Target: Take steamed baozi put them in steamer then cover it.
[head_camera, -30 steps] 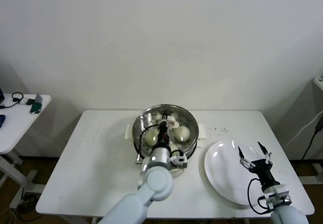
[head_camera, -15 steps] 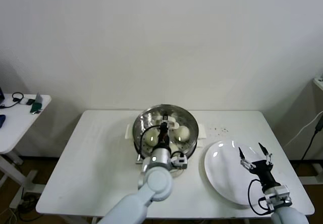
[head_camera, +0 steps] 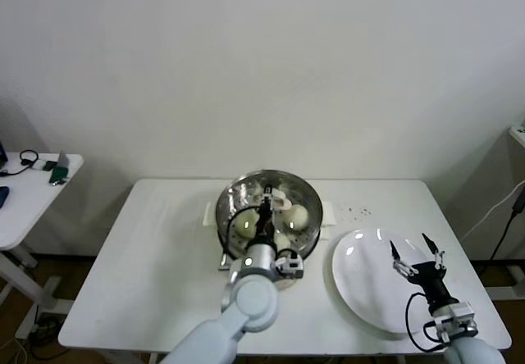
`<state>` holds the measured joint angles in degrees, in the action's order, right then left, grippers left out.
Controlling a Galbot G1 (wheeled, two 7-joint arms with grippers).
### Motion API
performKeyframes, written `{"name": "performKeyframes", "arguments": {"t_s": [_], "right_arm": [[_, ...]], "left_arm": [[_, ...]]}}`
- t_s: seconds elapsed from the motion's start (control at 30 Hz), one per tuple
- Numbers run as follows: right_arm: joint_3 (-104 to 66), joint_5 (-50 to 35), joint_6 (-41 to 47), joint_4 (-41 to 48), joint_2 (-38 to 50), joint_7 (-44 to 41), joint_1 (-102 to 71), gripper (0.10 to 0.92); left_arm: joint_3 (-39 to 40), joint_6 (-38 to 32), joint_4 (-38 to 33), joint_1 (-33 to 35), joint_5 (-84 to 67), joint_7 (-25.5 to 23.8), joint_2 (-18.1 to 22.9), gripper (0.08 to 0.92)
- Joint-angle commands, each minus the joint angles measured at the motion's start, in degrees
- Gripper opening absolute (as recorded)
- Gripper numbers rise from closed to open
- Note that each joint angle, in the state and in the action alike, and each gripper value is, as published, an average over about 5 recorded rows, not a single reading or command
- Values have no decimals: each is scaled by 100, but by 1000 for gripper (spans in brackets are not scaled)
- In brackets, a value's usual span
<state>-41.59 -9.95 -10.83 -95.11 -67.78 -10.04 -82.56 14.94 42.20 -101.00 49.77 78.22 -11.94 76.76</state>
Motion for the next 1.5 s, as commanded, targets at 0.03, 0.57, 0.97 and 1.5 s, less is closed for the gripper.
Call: {"name": "performKeyframes", "arguments": {"t_s": [0.03,0.57,0.97,1.5], "right_arm": [[-36,-124,92,2,21,-29,-16,823],[-25,-8,156,28,39,-28,34,823],[-70,-94,92,-32,119,-124,-86,823],[-52,-181,1,-210,177,-359,-431,823]], "left_arm": [[-61,240,-718,126,-329,108,-334,416],[-854,-169,-2277,1280,-1765,497,-1276,817],[-3800,-1807,-2534,2772,-6171,2189,-1522,823],[-5829,-4252,-1045,4184,-8929,1119,-179,823]]}}
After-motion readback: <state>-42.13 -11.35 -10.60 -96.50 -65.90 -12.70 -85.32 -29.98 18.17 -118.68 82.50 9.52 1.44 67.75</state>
